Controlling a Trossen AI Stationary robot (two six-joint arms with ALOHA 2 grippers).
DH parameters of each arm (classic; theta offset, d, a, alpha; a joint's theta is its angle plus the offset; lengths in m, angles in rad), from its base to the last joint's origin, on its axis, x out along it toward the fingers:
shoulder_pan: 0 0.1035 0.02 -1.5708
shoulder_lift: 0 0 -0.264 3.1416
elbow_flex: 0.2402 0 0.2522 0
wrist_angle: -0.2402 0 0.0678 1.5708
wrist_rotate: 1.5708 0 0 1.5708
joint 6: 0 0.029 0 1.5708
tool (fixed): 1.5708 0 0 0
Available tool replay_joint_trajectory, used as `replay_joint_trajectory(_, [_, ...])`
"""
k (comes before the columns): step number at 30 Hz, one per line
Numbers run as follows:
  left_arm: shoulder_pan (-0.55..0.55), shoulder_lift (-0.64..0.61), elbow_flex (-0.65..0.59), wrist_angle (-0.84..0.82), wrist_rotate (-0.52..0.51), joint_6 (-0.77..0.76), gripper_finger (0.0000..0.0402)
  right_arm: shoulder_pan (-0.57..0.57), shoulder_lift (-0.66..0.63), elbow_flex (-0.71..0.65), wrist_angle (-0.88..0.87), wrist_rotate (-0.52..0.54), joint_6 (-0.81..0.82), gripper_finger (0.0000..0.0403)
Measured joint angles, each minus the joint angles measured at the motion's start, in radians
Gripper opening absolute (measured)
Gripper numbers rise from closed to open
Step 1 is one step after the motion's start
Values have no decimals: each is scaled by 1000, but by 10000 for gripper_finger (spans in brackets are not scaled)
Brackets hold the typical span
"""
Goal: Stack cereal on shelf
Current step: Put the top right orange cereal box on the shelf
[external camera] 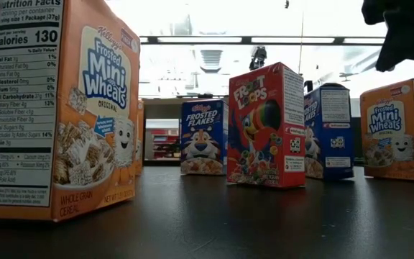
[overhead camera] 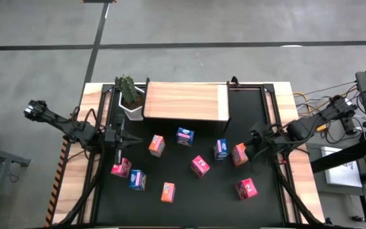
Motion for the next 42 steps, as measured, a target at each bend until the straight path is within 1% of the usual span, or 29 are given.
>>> replay_joint_trajectory(6, [0,-1,6,1,0,27,0,0,34,46,11,8,9,13])
replay_joint_trajectory(9, [0,-2,9,3,0,40,0,0,82,97,13,8,5,13])
replay_joint_trajectory(13, [0,-2,9,6,0,51,0,0,185,192,6,0,-77,13])
replay_joint_trajectory(14, [0,-2,9,6,0,51,0,0,216,221,-13,0,-87,13])
replay_joint_trajectory(16, [0,-3,9,8,0,51,0,0,278,283,-105,-3,-60,13])
replay_joint_trajectory(20, [0,-3,9,9,0,51,0,0,396,424,-375,-31,132,13])
replay_joint_trajectory(22, [0,-3,9,9,0,51,0,0,441,474,-463,-54,211,13])
replay_joint_trajectory(24, [0,-3,9,9,0,51,0,0,471,505,-489,-77,232,13])
replay_joint_trajectory(27, [0,-3,9,9,0,51,0,-1,491,524,-479,-118,226,17])
replay_joint_trajectory(29, [0,-3,9,9,0,52,0,-3,499,527,-477,-135,226,29])
replay_joint_trajectory(32, [0,-3,9,9,0,59,0,-2,499,522,-476,-157,245,65])
replay_joint_trajectory(37, [0,-3,9,9,0,63,0,-5,496,507,-476,-165,285,145])
replay_joint_trajectory(42, [0,-3,9,6,1,63,0,-5,499,458,-474,-157,353,223])
